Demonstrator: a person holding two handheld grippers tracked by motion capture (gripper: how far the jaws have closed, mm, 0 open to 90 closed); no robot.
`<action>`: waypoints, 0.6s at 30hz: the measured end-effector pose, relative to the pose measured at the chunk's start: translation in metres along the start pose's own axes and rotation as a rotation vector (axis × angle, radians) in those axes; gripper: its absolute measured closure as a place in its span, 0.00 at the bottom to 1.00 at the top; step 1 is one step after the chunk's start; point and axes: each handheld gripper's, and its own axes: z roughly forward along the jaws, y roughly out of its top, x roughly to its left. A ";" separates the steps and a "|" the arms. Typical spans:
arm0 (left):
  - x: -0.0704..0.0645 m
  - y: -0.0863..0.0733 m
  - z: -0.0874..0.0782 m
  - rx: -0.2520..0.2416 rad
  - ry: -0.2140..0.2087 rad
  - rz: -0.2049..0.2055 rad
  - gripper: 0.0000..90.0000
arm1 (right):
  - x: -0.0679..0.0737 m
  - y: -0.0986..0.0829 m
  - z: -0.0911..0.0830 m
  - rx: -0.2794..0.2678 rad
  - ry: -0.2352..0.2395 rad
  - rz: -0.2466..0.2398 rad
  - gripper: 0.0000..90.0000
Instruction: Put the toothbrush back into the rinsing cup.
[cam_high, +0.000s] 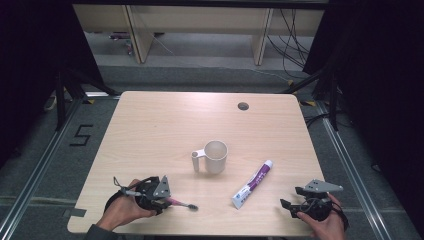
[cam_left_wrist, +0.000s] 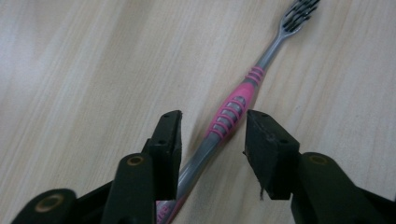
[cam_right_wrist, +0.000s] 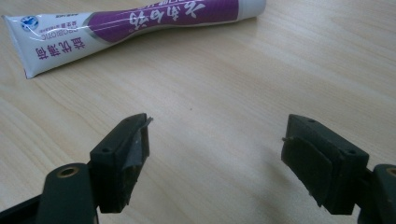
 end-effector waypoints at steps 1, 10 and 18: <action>0.001 0.001 0.002 0.020 -0.012 0.008 0.64 | 0.000 0.000 0.000 0.001 0.001 0.001 0.26; 0.001 0.004 0.005 0.057 -0.045 -0.005 0.75 | 0.000 0.000 0.000 -0.005 0.008 -0.001 0.27; 0.004 0.006 0.005 0.092 -0.072 -0.040 0.85 | 0.001 0.000 0.000 0.000 0.010 0.006 0.27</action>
